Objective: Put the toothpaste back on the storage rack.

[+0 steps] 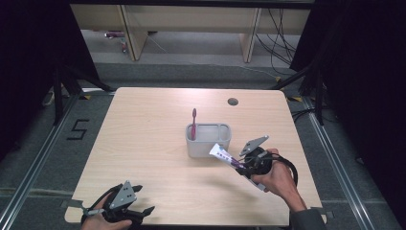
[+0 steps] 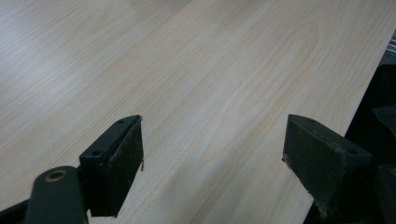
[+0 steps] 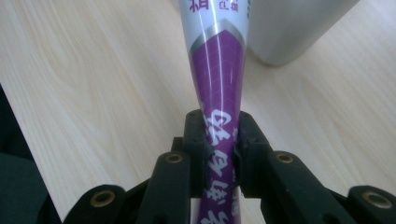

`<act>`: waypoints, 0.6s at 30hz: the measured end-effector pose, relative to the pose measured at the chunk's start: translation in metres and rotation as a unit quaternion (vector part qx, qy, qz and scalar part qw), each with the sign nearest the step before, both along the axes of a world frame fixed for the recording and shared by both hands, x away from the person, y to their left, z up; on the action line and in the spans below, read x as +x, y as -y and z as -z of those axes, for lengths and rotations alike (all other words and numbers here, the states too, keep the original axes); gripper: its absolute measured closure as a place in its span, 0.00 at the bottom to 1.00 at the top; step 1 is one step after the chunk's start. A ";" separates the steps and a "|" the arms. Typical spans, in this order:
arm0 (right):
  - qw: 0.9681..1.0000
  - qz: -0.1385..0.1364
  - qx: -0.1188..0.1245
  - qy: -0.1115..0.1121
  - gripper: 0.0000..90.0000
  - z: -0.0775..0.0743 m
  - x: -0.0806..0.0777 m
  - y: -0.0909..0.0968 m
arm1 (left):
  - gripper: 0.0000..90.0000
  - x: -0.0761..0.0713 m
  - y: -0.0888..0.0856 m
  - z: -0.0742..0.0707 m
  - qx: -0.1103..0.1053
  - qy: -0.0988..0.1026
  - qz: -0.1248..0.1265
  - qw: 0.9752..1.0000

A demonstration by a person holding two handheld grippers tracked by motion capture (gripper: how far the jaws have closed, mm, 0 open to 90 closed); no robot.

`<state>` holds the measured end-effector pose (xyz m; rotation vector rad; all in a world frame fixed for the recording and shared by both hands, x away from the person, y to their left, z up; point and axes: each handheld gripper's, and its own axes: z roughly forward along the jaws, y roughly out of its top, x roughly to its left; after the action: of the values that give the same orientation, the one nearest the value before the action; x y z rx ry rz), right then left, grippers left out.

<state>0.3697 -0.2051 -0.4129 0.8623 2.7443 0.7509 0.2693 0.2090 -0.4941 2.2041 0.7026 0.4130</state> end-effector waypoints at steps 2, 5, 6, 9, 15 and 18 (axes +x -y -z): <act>1.000 -0.004 0.027 0.009 0.86 -0.003 0.001 0.002 | 0.22 0.000 0.000 0.001 -0.003 -0.003 0.001 1.000; 0.999 0.016 0.044 0.021 0.86 -0.007 0.001 0.003 | 0.22 0.000 0.000 0.001 -0.009 -0.010 0.003 1.000; 0.998 0.019 0.050 0.021 0.86 -0.009 0.002 0.003 | 0.22 -0.001 0.001 0.001 -0.012 -0.008 0.001 1.000; 0.996 0.014 0.070 0.048 0.86 -0.012 0.006 0.003 | 0.22 0.000 0.000 0.001 -0.010 -0.006 0.002 1.000; 0.992 0.033 0.102 0.059 0.86 -0.021 0.008 0.003 | 0.22 0.000 0.000 0.001 -0.009 -0.012 0.007 1.000; 0.990 0.024 0.118 0.067 0.86 -0.024 0.010 0.002 | 0.22 0.000 0.000 0.000 -0.011 -0.013 0.008 1.000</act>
<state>0.3798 -0.2073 -0.3890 0.8820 2.5424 1.0992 0.2694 0.2090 -0.4943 2.1967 0.6996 0.3670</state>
